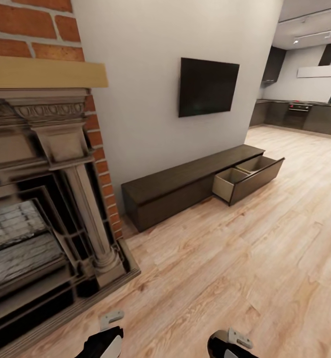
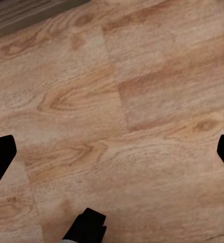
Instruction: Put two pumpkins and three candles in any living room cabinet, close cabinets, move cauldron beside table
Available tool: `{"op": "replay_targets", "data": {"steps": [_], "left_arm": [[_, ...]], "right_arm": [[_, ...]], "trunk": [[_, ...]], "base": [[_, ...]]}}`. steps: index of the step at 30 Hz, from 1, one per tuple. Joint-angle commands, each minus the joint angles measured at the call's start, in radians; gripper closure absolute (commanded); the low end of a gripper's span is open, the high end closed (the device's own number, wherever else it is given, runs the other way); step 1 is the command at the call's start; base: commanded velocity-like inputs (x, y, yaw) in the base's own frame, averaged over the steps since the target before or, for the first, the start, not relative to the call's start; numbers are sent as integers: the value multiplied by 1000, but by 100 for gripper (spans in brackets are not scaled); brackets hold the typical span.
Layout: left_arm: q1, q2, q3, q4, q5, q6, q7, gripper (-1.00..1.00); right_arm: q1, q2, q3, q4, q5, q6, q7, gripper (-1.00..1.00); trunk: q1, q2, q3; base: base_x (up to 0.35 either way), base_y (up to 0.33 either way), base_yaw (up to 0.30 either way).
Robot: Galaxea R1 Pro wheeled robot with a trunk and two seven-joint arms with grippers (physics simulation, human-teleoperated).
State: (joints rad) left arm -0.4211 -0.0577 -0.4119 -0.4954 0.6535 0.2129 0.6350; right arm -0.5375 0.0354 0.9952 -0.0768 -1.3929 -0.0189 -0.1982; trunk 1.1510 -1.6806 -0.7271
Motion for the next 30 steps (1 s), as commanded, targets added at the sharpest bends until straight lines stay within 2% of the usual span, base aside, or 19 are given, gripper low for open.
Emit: {"op": "replay_targets", "data": {"steps": [1,10,15,30], "left_arm": [[-1,1,-7,-2,5,5,8,-100],[-1,1,-7,-2,5,5,8,-100],[-1,1,-7,-2,5,5,8,-100],[-1,1,-7,-2,5,5,8,-100]], "right_arm": [[0,0,9,-1,-11,-3,-4,100],[0,0,8,0,-12,0,-4,100],[0,0,8,0,-12,0,-4,100],[0,0,8,0,-14,1,-6,100]], "trunk": [[0,0,-1],[0,0,-1],[0,0,-1],[0,0,-1]], "base": [[305,0,0],[270,0,0],[129,0,-42],[6,0,-256]]}}
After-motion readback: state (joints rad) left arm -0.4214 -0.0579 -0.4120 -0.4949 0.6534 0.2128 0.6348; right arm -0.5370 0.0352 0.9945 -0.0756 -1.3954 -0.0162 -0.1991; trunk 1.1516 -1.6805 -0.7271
